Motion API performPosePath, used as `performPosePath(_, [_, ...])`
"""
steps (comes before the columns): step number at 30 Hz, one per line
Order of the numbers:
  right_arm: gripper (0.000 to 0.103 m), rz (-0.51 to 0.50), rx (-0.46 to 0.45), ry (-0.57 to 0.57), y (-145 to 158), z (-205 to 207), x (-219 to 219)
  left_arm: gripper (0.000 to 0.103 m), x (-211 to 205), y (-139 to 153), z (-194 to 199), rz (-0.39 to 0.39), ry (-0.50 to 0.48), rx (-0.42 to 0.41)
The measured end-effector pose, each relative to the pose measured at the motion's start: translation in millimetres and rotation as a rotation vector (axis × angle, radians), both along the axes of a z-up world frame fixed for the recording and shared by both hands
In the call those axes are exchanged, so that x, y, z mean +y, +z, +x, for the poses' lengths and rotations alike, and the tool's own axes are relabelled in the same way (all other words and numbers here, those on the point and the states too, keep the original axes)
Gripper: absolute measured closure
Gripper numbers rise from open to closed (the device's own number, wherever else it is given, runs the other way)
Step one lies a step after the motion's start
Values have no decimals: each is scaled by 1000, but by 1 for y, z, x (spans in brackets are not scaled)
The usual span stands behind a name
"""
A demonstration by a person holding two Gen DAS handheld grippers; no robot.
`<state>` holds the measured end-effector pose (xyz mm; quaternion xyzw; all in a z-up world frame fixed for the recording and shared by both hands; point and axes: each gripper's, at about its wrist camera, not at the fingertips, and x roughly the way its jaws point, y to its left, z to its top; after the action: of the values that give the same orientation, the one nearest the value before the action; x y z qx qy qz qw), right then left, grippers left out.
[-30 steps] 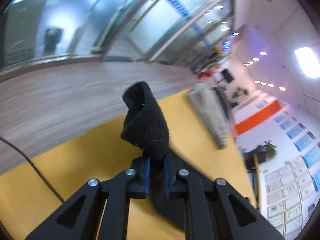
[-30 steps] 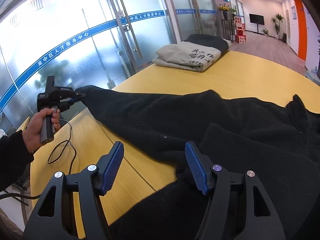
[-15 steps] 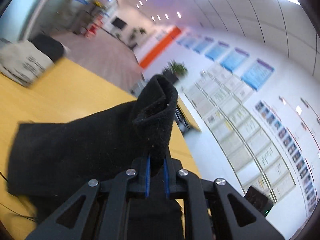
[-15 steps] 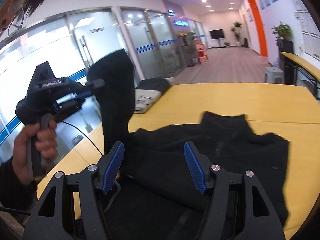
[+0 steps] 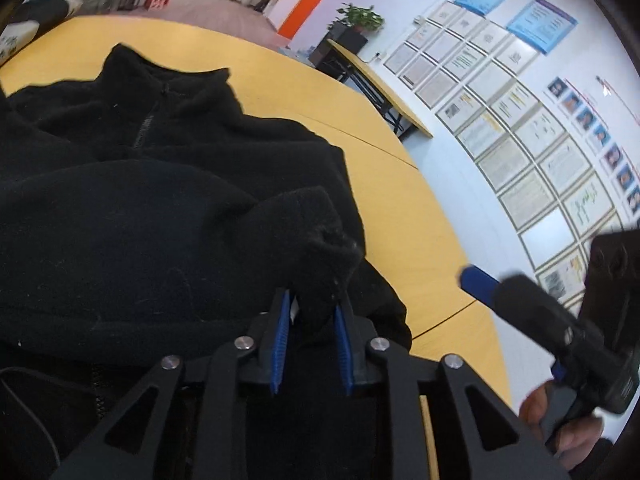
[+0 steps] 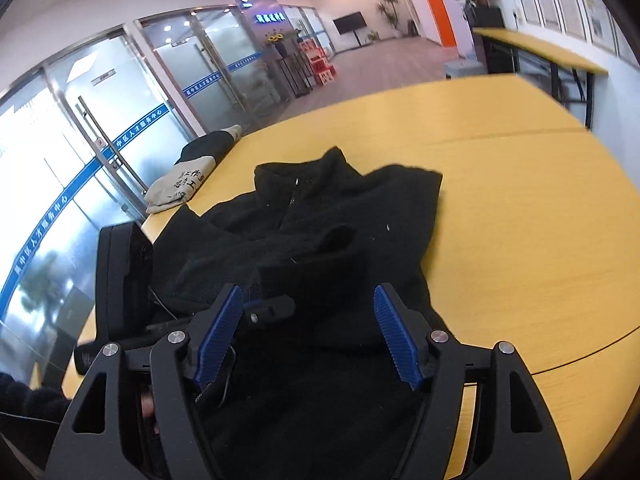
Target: Fold clothes
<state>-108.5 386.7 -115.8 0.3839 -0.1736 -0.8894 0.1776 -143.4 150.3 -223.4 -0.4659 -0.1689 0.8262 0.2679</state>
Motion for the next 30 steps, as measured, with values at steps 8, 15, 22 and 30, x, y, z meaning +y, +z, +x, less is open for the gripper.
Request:
performPosePath(8, [8,-214,-242,12,-65,-46,1,62,-62,52,40,37,0,108])
performPosePath(15, [86,46,-272,-13,-88,-57,-36,44,-186,34,44,-133,164,96])
performPosePath(22, [93,32,-46,-175,-9,-14,-4,46,-252,-8,16,-153,226,38])
performPosePath(30, [91,169,-242,-140,-57,-20,5,46,-239,37,32,-92,95,154])
